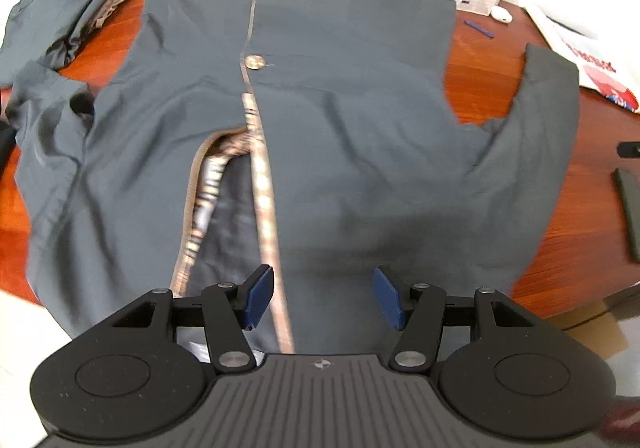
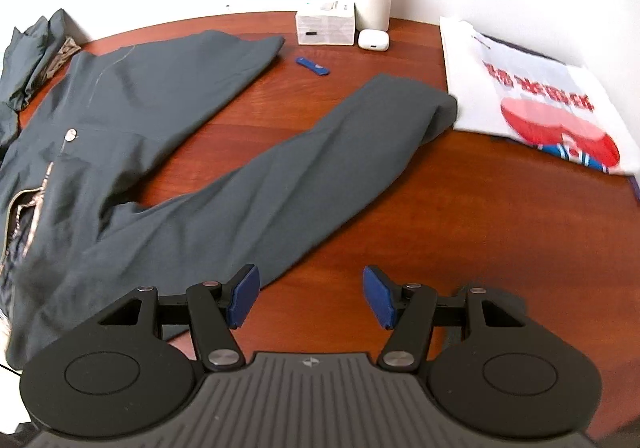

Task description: Fold clothes

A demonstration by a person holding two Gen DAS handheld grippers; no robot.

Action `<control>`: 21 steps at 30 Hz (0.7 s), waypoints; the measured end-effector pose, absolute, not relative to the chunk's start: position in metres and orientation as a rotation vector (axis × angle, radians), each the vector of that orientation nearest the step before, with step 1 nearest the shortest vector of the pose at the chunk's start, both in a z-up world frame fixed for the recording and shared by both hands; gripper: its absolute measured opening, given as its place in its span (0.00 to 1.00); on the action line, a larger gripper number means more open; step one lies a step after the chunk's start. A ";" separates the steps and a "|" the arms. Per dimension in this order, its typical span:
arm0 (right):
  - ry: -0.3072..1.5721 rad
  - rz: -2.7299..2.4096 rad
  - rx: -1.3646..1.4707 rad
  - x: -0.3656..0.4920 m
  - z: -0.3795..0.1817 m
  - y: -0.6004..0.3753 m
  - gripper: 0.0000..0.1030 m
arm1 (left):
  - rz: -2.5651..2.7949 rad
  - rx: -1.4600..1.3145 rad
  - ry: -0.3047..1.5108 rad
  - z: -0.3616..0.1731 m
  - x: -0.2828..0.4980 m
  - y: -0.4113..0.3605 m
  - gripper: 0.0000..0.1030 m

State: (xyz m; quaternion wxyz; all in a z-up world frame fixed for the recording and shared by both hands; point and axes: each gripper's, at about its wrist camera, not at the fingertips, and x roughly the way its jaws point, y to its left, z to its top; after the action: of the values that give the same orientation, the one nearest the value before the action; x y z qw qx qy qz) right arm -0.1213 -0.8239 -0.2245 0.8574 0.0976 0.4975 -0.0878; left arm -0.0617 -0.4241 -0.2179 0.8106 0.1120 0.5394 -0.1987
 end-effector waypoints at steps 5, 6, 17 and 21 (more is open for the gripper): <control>1.030 -0.150 0.169 -0.093 -0.226 -0.873 0.63 | -0.385 0.225 1.161 -0.219 -0.084 -0.451 0.56; 1.029 -0.147 0.167 -0.090 -0.226 -0.876 0.63 | -0.380 0.219 1.167 -0.221 -0.088 -0.457 0.56; 1.030 -0.120 0.145 -0.006 -0.245 -0.930 0.75 | -0.345 0.204 1.231 -0.238 -0.106 -0.506 0.56; 1.050 -0.133 0.139 0.023 -0.257 -0.942 0.78 | -0.333 0.198 1.246 -0.242 -0.106 -0.514 0.56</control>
State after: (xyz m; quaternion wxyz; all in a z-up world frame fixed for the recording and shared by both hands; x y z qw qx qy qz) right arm 0.0225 -0.9421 -0.2565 0.8608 0.0663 0.5006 -0.0634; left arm -0.1064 -0.5138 -0.2421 0.7947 0.0920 0.5796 -0.1549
